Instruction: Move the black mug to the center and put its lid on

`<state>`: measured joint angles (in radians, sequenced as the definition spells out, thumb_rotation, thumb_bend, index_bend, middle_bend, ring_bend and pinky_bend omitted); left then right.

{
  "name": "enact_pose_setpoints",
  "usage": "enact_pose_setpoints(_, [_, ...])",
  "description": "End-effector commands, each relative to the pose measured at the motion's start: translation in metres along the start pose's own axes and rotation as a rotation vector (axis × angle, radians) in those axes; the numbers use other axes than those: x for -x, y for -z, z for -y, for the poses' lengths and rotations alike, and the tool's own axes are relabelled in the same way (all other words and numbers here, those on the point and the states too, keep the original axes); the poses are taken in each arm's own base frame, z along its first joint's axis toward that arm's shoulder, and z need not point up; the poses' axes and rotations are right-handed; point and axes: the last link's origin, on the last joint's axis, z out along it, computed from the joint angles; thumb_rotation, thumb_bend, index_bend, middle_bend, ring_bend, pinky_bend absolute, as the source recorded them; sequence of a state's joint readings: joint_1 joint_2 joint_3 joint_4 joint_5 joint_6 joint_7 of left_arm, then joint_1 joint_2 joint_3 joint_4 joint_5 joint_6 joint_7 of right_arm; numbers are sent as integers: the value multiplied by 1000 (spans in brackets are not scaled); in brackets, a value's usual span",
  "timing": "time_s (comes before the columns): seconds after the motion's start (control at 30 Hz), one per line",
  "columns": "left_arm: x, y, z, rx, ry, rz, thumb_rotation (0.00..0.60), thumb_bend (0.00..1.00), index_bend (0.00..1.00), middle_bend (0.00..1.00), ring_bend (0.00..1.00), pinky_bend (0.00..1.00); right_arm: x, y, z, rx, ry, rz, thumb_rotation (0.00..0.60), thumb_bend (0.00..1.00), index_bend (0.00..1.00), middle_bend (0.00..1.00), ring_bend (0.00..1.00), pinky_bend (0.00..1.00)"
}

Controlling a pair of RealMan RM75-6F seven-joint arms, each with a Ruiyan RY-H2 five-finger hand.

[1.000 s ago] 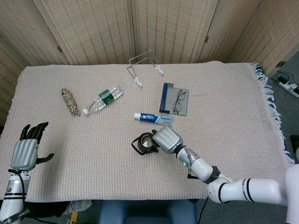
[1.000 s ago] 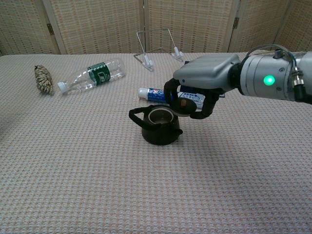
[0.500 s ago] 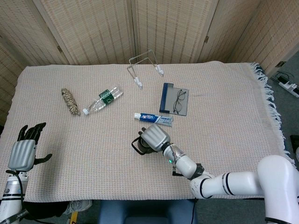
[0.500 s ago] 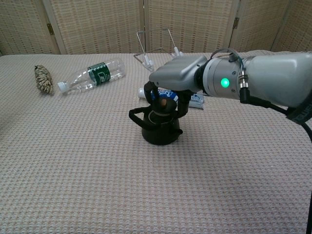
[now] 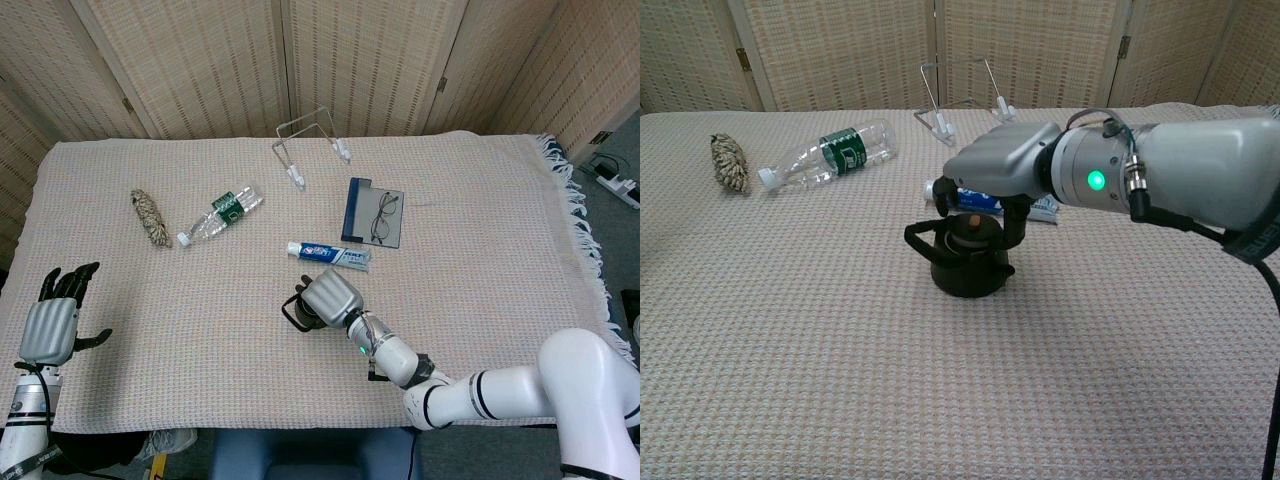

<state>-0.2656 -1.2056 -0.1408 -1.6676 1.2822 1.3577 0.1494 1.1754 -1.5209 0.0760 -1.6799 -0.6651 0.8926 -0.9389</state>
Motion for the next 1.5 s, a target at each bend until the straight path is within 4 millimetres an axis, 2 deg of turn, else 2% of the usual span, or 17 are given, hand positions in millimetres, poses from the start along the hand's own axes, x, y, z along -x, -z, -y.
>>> enact_pose_setpoints(0.03, [1, 0, -1, 4, 1, 2, 600, 88, 56, 89, 106, 0, 0, 1, 0, -2, 7, 0, 600, 378, 166, 193, 863, 806])
enact_pose_setpoints(0.2, [1, -1, -3, 12, 0, 1, 600, 88, 56, 89, 106, 0, -1, 6, 0, -9, -4, -15, 600, 379, 136, 166, 860, 806])
enact_pose_setpoints(0.37, [-2, -1, -2, 5, -1, -8, 600, 88, 56, 89, 106, 0, -9, 26, -11, -8, -47, -63, 600, 379, 136, 170, 860, 806])
enact_pose_setpoints(0.57, [-4, 0, 0, 2, -7, -12, 600, 88, 66, 89, 106, 0, -11, 73, -45, 85, -85, -153, 600, 378, 136, 177, 756, 801])
enact_pose_setpoints(0.67, [-4, 0, 2, -6, -11, -12, 600, 88, 67, 89, 106, 0, -3, 103, -65, 151, -103, -183, 600, 378, 136, 186, 656, 718])
enact_pose_setpoints(0.77, [-5, 1, 5, -20, -15, -18, 600, 88, 67, 89, 106, 0, 11, 136, -85, 225, -138, -201, 600, 378, 136, 188, 520, 568])
enact_pose_setpoints(0.83, [-6, 2, 9, -33, -22, -24, 600, 88, 67, 89, 106, 0, 23, 161, -102, 290, -175, -211, 600, 378, 136, 188, 392, 429])
enact_pose_setpoints(0.93, [-9, 5, 15, -57, -30, -39, 600, 88, 68, 89, 106, 0, 41, 198, -126, 387, -221, -252, 600, 378, 131, 176, 277, 298])
enact_pose_setpoints(1.03, [-9, 10, 21, -83, -31, -47, 600, 88, 68, 89, 106, 0, 62, 234, -141, 450, -252, -284, 600, 378, 78, 71, 149, 175])
enact_pose_setpoints(1.1, [-9, 14, 24, -96, -33, -46, 600, 88, 68, 89, 106, 0, 78, 255, -145, 488, -268, -302, 600, 378, 68, 28, 108, 148])
enact_pose_setpoints(1.27, [-8, 28, 28, -129, -50, -55, 600, 88, 71, 89, 106, 0, 112, 301, -146, 591, -317, -318, 600, 379, 61, 10, 98, 134])
enact_pose_setpoints(1.37, [-8, 37, 31, -151, -53, -56, 600, 88, 72, 89, 106, 0, 125, 321, -146, 648, -347, -310, 600, 378, 44, 10, 97, 133])
enact_pose_setpoints(1.5, [-9, 50, 35, -178, -60, -64, 600, 88, 73, 89, 106, 0, 139, 336, -146, 677, -387, -299, 600, 378, 41, 10, 99, 132])
